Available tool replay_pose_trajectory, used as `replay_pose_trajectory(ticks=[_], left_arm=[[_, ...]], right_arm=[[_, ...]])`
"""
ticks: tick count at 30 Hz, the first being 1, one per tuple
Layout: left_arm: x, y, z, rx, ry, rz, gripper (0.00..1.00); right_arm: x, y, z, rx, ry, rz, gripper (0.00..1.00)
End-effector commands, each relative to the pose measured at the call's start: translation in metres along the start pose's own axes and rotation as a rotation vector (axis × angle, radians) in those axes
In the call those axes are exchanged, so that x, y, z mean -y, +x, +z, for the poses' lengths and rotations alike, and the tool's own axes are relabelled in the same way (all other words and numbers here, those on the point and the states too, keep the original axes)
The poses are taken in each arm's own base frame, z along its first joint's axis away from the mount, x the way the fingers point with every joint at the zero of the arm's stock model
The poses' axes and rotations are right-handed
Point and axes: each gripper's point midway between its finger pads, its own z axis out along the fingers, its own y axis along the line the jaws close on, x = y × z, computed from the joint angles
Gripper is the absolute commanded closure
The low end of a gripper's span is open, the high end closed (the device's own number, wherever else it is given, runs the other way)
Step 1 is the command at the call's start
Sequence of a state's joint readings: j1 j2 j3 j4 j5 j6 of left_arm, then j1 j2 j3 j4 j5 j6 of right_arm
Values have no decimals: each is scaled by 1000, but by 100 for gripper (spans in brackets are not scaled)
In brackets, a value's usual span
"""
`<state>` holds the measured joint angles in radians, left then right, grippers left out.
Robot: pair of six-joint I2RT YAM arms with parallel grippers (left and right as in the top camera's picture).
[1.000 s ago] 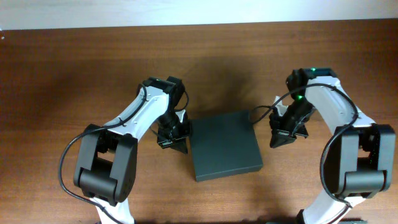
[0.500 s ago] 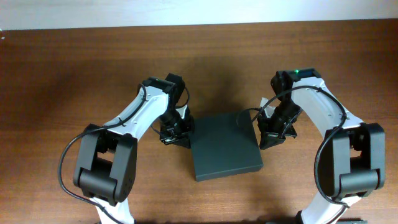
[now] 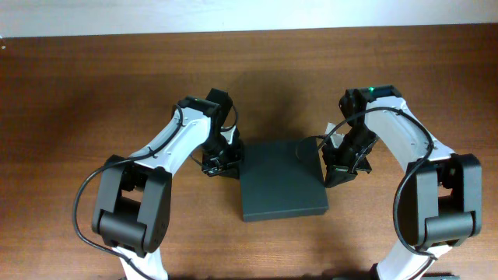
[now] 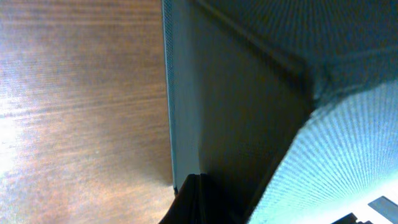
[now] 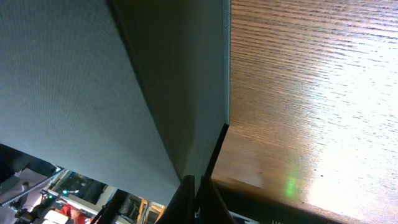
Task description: Pack container
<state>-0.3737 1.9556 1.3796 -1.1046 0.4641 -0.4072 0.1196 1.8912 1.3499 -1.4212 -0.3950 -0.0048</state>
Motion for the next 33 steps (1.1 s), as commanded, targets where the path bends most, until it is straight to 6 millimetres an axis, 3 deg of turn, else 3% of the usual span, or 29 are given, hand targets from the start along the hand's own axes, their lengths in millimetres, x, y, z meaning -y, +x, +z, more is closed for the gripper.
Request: replay_pose_trajectory(ticks=[1, 18, 33], left_arm=[[13, -1, -5, 20, 60, 21, 98], [20, -10, -7, 53, 96, 41, 98], [-8, -29, -32, 138, 73, -14, 98]], right_arm=[[-14, 4, -3, 10, -63, -17, 96], [-27, 1, 4, 15, -42, -75, 96], [-12, -19, -40, 128, 21, -66, 96]])
